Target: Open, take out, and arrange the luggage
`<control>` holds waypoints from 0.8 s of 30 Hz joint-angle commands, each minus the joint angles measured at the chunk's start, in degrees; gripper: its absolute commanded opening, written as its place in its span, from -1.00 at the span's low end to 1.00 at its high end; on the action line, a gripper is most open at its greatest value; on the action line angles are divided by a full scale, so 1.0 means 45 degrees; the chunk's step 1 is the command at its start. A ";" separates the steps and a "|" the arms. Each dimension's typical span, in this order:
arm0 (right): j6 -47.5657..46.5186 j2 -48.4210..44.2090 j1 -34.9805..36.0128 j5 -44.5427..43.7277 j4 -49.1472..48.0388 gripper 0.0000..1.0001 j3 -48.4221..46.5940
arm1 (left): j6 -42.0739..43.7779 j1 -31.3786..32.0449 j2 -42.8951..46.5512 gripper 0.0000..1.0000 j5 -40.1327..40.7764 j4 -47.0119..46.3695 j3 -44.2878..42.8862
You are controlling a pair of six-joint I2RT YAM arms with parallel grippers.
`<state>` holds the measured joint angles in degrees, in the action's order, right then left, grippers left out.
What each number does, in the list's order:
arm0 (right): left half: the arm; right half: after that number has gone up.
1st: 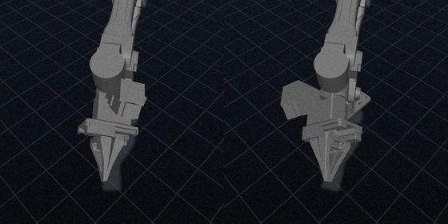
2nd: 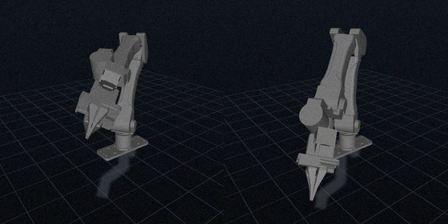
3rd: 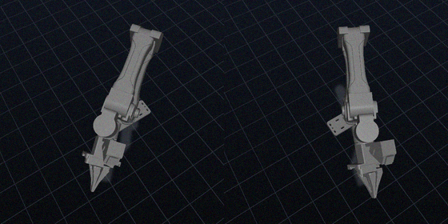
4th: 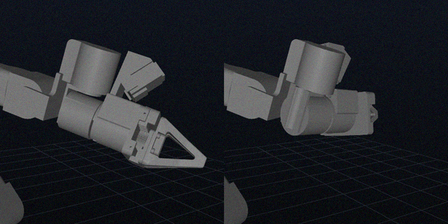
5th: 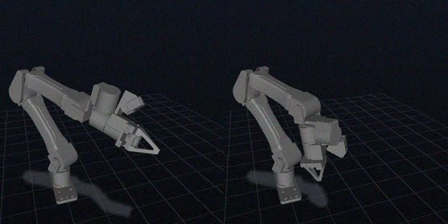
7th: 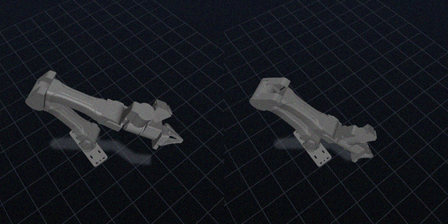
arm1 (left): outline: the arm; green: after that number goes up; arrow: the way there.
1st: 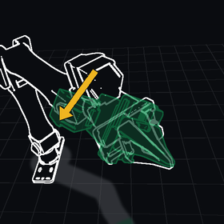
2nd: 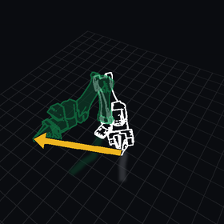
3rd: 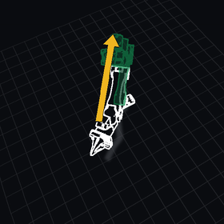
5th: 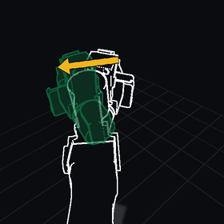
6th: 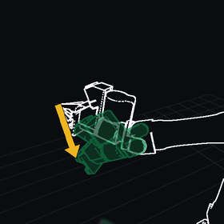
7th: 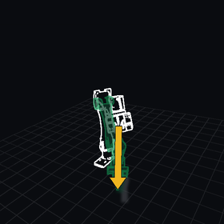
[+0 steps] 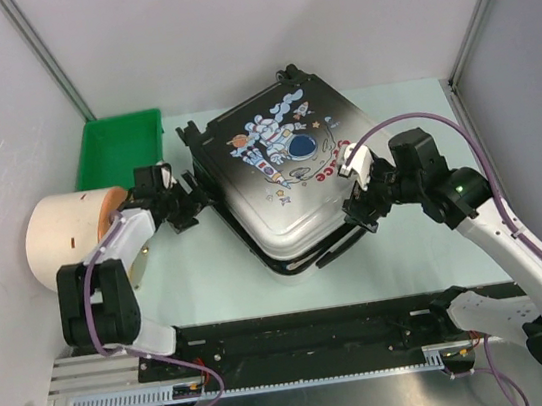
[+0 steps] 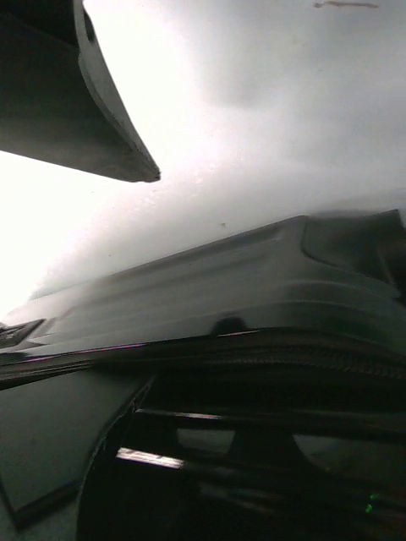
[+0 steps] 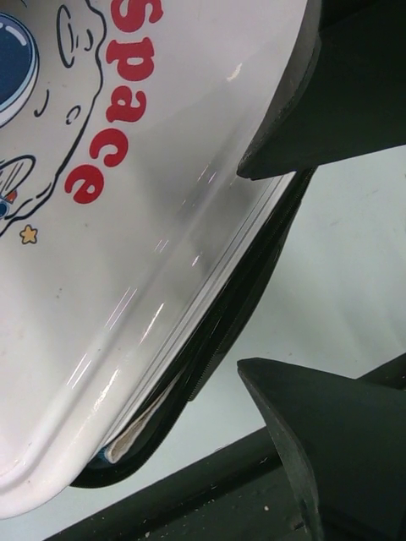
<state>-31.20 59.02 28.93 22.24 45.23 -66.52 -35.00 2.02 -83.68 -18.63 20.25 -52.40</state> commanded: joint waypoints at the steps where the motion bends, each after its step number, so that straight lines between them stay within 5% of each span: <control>1: 0.0312 -0.0109 0.0076 -0.0118 -0.0325 0.83 -0.0276 | 0.0142 0.0351 -0.0953 0.81 0.0587 -0.0281 -0.0679; 6: 0.0216 -0.0109 0.0076 0.0155 -0.0267 0.83 -0.0296 | 0.0201 0.0760 -0.1582 1.00 -0.0662 -0.0652 -0.1245; 12: 0.0136 -0.0479 0.0173 -0.0038 -0.0480 0.85 -0.0296 | 0.0045 0.1677 0.1054 0.99 -0.1210 -0.0848 -0.2104; 19: 0.0450 -0.1338 0.0661 -0.2301 -0.3657 0.99 -0.0315 | -0.0209 0.3182 0.2053 1.00 -0.0996 -0.0828 -0.3003; 24: -0.1282 -0.2197 0.1907 -0.3457 -0.4953 0.99 -0.0296 | -0.0541 0.3398 0.1604 1.00 -0.1054 -0.0809 -0.3803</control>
<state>-31.18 51.64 33.23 12.19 31.83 -66.59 -34.70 14.68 -76.07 -18.41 22.96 -64.49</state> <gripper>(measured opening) 0.993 0.994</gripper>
